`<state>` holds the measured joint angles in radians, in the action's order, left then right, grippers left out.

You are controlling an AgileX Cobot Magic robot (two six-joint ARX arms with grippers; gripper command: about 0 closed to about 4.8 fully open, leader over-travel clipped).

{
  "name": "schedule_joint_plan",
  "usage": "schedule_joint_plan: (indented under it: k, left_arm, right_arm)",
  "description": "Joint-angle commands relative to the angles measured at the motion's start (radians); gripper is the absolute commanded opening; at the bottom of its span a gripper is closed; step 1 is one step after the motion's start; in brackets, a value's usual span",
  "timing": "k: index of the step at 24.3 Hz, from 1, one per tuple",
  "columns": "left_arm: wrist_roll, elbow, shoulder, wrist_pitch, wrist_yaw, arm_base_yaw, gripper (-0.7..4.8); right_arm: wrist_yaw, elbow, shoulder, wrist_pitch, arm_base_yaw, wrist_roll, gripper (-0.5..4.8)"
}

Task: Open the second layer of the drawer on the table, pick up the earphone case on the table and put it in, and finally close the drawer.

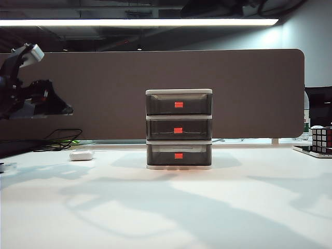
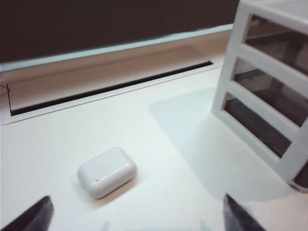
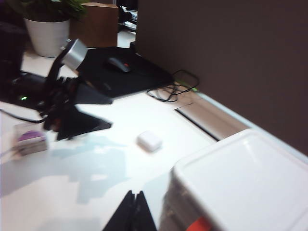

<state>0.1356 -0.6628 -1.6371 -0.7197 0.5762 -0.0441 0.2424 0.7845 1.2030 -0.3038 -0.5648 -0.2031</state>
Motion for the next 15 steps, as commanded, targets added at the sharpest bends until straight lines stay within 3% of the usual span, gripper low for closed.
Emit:
schedule_joint_plan:
  k: [1, 15]
  left_arm:
    - [0.022, -0.057, -0.050, 0.026, 0.001, -0.002, 4.79]
    - [0.021, -0.381, -0.410, 0.098, 0.008, 0.023, 4.79]
  right_arm:
    - [-0.019, 0.077, 0.061, -0.014, 0.019, -0.014, -0.02]
    - [-0.009, 0.270, 0.317, 0.009, 0.179, -0.063, -0.02]
